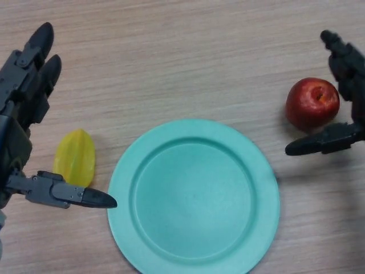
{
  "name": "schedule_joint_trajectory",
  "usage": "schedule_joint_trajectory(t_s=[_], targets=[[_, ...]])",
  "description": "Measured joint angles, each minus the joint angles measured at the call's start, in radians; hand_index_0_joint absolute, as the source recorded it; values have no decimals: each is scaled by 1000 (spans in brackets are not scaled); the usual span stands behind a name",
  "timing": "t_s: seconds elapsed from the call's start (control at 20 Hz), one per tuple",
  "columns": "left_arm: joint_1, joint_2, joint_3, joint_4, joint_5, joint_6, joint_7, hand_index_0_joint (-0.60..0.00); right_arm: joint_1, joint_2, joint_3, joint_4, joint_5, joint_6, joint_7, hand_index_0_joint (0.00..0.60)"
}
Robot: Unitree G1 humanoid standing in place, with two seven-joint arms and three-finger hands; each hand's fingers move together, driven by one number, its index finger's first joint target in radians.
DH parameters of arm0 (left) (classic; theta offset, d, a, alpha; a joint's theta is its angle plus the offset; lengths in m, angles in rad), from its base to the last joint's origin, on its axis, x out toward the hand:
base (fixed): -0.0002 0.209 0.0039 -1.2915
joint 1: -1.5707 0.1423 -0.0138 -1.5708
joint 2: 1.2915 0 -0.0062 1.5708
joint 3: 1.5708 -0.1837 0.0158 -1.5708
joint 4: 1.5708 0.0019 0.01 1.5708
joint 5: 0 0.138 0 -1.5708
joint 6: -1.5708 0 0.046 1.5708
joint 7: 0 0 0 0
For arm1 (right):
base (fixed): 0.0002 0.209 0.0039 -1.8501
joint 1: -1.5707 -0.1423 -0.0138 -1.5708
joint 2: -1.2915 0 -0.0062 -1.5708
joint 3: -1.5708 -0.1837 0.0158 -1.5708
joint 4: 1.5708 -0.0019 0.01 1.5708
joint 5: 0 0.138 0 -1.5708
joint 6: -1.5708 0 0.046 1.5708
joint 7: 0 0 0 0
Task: Pick up the red apple and place it on the plate
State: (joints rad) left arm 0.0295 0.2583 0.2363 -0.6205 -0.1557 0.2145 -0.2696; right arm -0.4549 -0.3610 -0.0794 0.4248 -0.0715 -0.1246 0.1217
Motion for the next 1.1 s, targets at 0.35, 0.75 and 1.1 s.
schedule_joint_trajectory(t_s=[0.35,0.75,1.1], targets=[[32,-4,28,3,-37,-21,0,0,-22,1,6,62,-140,-19,-96,600],[51,-24,41,2,-36,-47,19,0,201,125,122,-655,-21,343,52,600],[66,-28,43,-13,-37,-47,19,0,390,169,374,-763,-113,374,49,600]])
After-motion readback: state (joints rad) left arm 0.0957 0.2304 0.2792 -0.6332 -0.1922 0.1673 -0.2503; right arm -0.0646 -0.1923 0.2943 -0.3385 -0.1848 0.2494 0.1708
